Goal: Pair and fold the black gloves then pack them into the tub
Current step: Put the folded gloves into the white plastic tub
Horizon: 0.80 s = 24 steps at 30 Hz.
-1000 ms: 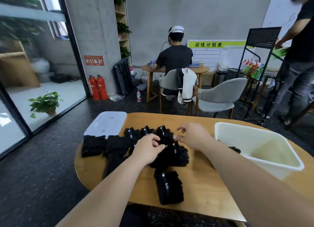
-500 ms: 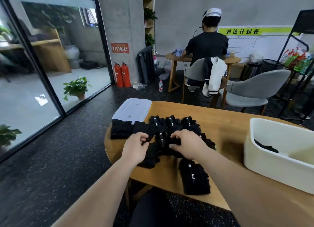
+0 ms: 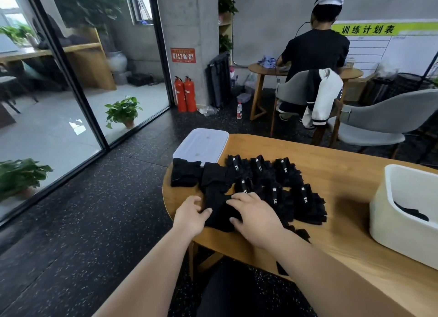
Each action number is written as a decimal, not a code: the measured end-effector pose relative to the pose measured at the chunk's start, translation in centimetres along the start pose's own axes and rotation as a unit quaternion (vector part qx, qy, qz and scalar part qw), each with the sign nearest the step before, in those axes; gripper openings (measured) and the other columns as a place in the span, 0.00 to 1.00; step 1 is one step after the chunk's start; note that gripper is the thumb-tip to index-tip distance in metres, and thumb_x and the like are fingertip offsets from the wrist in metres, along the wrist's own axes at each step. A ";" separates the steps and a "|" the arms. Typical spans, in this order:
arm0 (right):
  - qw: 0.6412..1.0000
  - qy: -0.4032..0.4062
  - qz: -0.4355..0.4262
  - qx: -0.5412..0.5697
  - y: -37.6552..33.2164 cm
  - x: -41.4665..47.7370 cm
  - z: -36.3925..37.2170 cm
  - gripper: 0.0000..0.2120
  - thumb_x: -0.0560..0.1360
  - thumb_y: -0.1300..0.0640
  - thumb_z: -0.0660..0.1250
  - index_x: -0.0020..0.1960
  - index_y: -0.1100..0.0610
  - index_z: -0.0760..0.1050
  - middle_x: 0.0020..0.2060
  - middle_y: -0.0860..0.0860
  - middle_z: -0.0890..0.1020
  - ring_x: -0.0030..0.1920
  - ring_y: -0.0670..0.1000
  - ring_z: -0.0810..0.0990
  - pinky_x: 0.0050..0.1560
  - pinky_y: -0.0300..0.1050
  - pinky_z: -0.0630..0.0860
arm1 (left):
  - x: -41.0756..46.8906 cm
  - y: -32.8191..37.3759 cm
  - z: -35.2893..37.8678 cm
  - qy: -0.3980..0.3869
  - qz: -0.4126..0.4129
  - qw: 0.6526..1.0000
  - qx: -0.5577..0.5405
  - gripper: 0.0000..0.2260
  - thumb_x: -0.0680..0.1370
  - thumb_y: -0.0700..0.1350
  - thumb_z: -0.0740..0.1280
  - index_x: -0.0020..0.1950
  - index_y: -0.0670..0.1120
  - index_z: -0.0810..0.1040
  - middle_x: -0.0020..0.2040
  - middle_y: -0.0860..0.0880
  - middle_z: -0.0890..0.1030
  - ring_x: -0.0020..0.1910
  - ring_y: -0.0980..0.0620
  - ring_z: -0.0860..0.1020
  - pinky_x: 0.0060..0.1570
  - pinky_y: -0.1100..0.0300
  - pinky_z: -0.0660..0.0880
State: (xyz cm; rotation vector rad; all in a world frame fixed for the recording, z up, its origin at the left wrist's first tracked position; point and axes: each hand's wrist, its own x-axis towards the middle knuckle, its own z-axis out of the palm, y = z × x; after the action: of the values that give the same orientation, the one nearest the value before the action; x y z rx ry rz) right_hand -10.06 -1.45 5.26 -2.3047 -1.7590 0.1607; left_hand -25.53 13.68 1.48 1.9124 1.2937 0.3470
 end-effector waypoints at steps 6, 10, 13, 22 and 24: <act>0.997 -0.045 -0.013 -0.059 -1.7 -0.8 3.2 0.29 0.86 0.46 0.57 0.85 0.50 0.56 0.84 0.47 0.56 0.80 0.53 0.59 0.77 0.54 0.62 | 0.6 -0.7 -0.1 -0.023 -0.016 0.999 -0.017 0.29 0.79 0.57 0.74 0.76 0.48 0.72 0.63 0.51 0.82 0.56 0.53 0.79 0.56 0.59 0.76; 0.998 -0.028 -0.005 -0.057 -2.4 -1.7 4.3 0.30 0.86 0.47 0.55 0.85 0.52 0.53 0.85 0.48 0.54 0.80 0.54 0.59 0.78 0.53 0.62 | 1.0 -0.5 -0.5 -0.046 -0.042 0.996 -0.059 0.29 0.78 0.58 0.75 0.75 0.46 0.75 0.67 0.48 0.82 0.64 0.49 0.81 0.65 0.54 0.77; 0.999 -0.022 -0.010 -0.036 -2.1 -2.0 4.3 0.30 0.85 0.47 0.55 0.85 0.49 0.54 0.85 0.45 0.54 0.80 0.52 0.60 0.77 0.51 0.63 | 1.4 -0.1 -0.7 -0.065 -0.068 0.993 -0.065 0.30 0.78 0.60 0.75 0.73 0.43 0.77 0.66 0.47 0.83 0.65 0.46 0.80 0.67 0.52 0.76; 1.000 -0.008 -0.028 0.011 -1.8 -4.5 4.9 0.29 0.84 0.48 0.57 0.84 0.46 0.58 0.83 0.40 0.57 0.78 0.49 0.62 0.75 0.49 0.67 | -0.5 0.2 -0.7 -0.089 -0.076 0.988 -0.102 0.27 0.71 0.61 0.79 0.61 0.44 0.85 0.59 0.50 0.86 0.60 0.49 0.83 0.66 0.50 0.78; 0.999 -0.002 -0.030 0.014 -1.9 -4.9 4.8 0.28 0.84 0.48 0.57 0.83 0.46 0.60 0.82 0.39 0.59 0.77 0.48 0.64 0.75 0.48 0.67 | -1.1 0.3 -0.7 -0.074 -0.059 0.990 -0.105 0.15 0.74 0.56 0.80 0.54 0.49 0.84 0.54 0.52 0.86 0.56 0.52 0.83 0.63 0.53 0.79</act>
State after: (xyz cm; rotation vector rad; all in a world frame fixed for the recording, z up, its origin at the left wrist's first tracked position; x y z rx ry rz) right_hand -14.27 -5.13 0.88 -2.2298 -1.8134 0.1782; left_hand -26.29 12.99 2.38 1.6459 1.2146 0.2646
